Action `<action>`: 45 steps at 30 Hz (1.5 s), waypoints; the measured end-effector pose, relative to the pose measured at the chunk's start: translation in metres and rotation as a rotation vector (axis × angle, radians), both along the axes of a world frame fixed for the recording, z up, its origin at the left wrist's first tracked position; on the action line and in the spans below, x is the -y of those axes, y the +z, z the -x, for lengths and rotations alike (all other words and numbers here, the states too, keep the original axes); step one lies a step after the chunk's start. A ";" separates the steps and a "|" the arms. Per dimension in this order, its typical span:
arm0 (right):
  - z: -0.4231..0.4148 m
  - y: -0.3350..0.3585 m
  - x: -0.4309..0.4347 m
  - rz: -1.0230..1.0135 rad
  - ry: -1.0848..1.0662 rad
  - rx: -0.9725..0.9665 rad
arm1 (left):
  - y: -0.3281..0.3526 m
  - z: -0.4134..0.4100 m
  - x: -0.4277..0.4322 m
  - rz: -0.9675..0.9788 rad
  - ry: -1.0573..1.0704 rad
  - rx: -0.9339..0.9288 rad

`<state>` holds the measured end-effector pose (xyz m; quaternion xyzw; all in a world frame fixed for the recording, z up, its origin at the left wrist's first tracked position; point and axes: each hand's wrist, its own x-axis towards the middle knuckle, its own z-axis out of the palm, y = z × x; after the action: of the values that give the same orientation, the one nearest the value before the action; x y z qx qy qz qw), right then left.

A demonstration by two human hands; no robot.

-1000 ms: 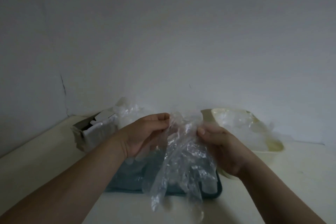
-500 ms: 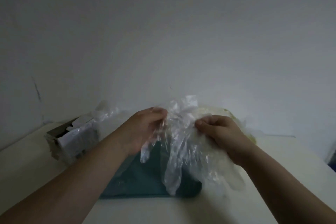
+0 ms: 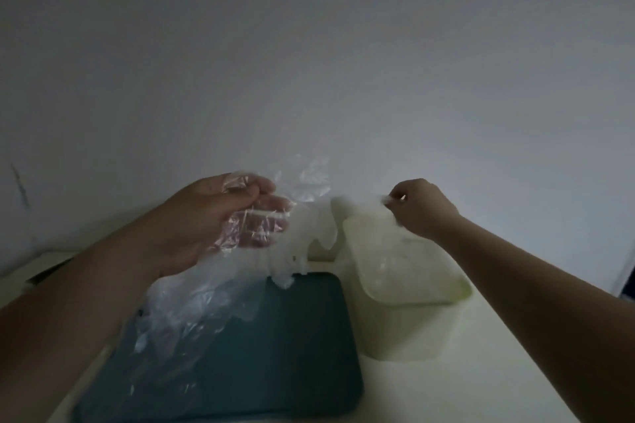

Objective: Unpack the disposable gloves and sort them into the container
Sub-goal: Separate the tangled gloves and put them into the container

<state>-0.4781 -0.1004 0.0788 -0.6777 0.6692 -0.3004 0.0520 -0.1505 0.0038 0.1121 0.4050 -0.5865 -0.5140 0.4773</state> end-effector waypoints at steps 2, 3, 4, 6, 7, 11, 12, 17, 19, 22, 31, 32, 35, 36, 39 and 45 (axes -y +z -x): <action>-0.001 -0.007 0.010 0.007 -0.063 -0.127 | 0.010 0.003 -0.003 0.003 -0.084 0.014; -0.001 -0.012 0.014 -0.003 -0.069 -0.147 | 0.014 0.007 -0.004 -0.001 -0.118 0.015; -0.001 -0.018 0.018 -0.026 -0.066 -0.152 | 0.018 0.012 -0.002 -0.004 -0.151 0.014; 0.000 -0.030 0.021 -0.089 -0.042 -0.162 | 0.024 0.028 0.003 0.003 -0.208 0.009; 0.001 -0.033 0.021 -0.111 -0.018 -0.153 | 0.027 0.037 0.009 0.012 -0.221 0.010; 0.013 -0.022 0.021 -0.118 0.072 0.316 | 0.023 0.083 0.049 0.016 -0.186 0.071; 0.022 -0.016 0.020 -0.095 0.056 0.415 | 0.018 0.099 0.063 -0.001 -0.163 0.078; 0.058 0.004 0.002 0.140 -0.068 0.446 | -0.023 0.151 0.121 -0.073 0.018 0.203; 0.066 0.010 -0.013 0.213 -0.045 0.413 | -0.039 0.165 0.136 -0.113 0.074 0.244; 0.052 0.011 -0.040 0.089 0.129 0.254 | -0.053 0.181 0.142 -0.167 0.169 0.254; -0.018 -0.038 -0.027 -0.529 0.297 -0.161 | -0.063 0.176 0.134 -0.170 0.333 0.162; -0.022 -0.041 -0.023 -0.550 0.309 -0.267 | -0.064 0.168 0.133 -0.155 0.346 0.152; -0.028 -0.052 -0.009 -0.566 0.367 -0.473 | -0.066 0.145 0.129 -0.137 0.320 0.122; -0.028 -0.059 -0.004 -0.586 0.368 -0.531 | -0.068 0.139 0.128 -0.141 0.311 0.120; -0.029 -0.074 0.003 -0.692 0.312 -0.678 | -0.071 0.126 0.118 -0.141 0.281 0.113; -0.044 -0.043 -0.008 -0.603 0.264 -0.713 | -0.081 0.097 0.085 -0.063 0.251 0.206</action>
<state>-0.4344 -0.0920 0.0361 -0.7722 0.6109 0.1672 0.0513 -0.2471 -0.0817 0.0308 0.5403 -0.5608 -0.4242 0.4623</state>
